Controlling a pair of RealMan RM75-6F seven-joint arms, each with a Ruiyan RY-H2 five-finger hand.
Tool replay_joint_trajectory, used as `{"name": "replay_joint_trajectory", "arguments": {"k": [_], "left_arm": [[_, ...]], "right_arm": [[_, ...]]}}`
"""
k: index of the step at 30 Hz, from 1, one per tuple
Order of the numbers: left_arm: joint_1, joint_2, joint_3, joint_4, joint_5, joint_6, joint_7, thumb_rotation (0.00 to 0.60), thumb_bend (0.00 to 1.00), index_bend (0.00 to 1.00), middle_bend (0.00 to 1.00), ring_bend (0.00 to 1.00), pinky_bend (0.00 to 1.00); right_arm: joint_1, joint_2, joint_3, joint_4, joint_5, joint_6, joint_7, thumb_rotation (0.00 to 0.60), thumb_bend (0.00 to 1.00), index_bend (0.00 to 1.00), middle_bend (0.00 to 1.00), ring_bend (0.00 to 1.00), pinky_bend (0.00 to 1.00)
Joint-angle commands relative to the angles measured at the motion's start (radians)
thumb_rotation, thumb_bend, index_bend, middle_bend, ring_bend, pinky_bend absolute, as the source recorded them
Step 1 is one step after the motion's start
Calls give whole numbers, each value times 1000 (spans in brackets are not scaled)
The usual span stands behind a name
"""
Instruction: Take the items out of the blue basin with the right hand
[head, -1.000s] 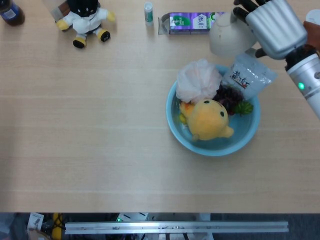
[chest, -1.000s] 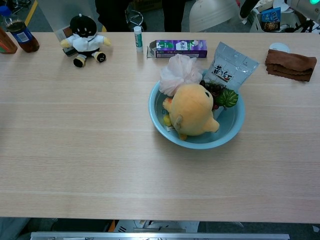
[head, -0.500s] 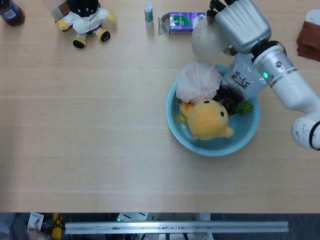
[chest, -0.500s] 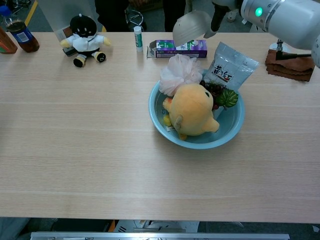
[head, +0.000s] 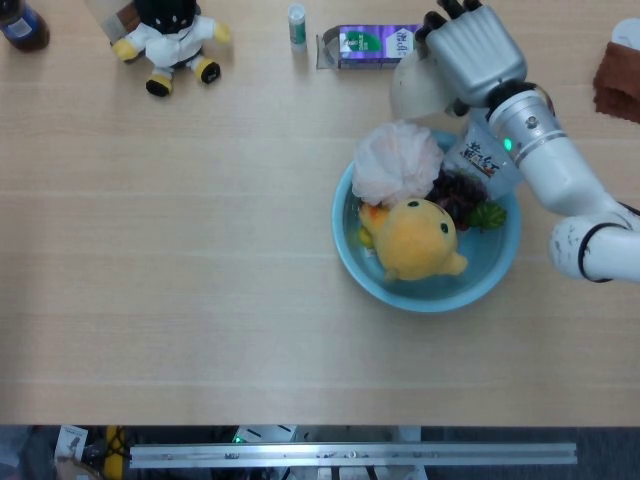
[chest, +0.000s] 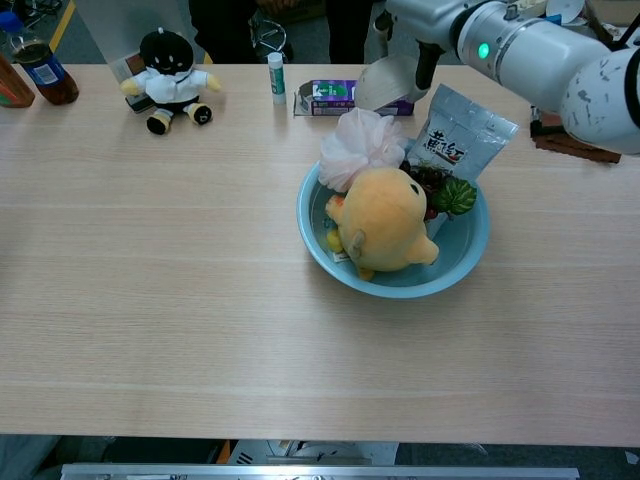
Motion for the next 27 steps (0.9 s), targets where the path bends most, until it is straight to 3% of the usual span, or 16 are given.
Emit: {"name": "replay_joint_trajectory", "arguments": {"k": [1,19,27], "left_arm": [[1,1,0,-1,0,1,0,600,358,300,271,260,248],[2,1,0,3,-4,-2,-10,600,358,300,271,260,248],[6,6,0,5,-5,4,-15,600,358,300,271,260,248]], "right_arm": [[16,-20,-16,28,39,-13,-12,600,24,461,293,120,238],[62,-86,-86,119,178,-57,-50,600,24,443,293,120,238],[63,-68,-103,98,182,-59,-38,600,24,201,235,114,238]]}}
